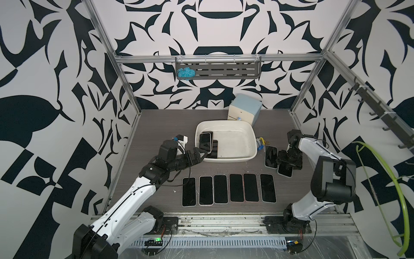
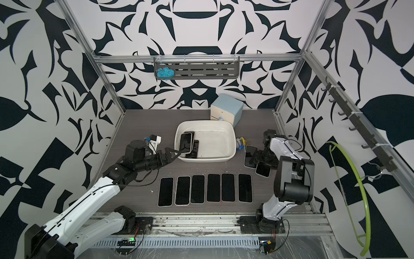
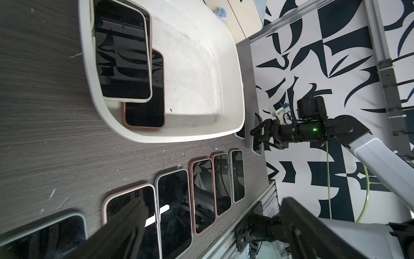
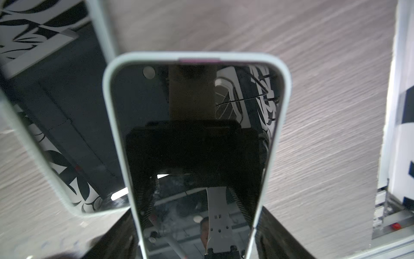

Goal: Take the phone out of the storage box
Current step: Place the phone at the center of the board, then pick up the phone from the storage box.

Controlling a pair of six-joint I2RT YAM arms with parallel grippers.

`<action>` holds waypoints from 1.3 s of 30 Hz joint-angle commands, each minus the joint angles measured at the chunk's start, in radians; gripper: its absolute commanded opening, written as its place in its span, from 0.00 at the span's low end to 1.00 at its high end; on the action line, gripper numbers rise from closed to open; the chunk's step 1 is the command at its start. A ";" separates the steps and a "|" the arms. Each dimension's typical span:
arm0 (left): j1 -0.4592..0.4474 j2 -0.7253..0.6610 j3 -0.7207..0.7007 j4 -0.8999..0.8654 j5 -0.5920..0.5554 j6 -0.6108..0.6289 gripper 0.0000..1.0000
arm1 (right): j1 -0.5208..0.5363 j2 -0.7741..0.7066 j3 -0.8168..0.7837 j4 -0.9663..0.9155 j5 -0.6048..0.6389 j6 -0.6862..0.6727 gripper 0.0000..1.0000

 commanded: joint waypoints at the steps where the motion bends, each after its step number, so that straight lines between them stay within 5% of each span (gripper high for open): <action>1: -0.002 -0.004 0.038 -0.033 -0.010 0.026 1.00 | -0.014 0.023 0.000 0.015 -0.014 0.015 0.69; 9: -0.002 -0.024 0.038 -0.047 -0.021 0.025 1.00 | -0.020 0.103 0.026 0.025 -0.026 0.023 0.75; 15: -0.002 -0.055 0.018 -0.062 -0.028 0.018 1.00 | -0.022 0.105 0.055 0.018 -0.036 0.026 0.88; 23: -0.002 -0.092 -0.009 -0.070 -0.041 0.018 1.00 | -0.027 -0.027 0.031 0.005 -0.060 0.077 0.94; 30: -0.002 -0.079 0.009 -0.092 -0.064 0.062 1.00 | -0.016 -0.323 -0.052 0.076 -0.157 0.192 0.95; 34: -0.001 -0.066 0.008 -0.080 -0.080 0.071 1.00 | 0.081 -0.428 -0.082 0.140 -0.228 0.251 0.95; 39: -0.002 -0.048 0.043 -0.113 -0.116 0.065 1.00 | 0.364 -0.396 0.016 0.161 -0.219 0.320 0.93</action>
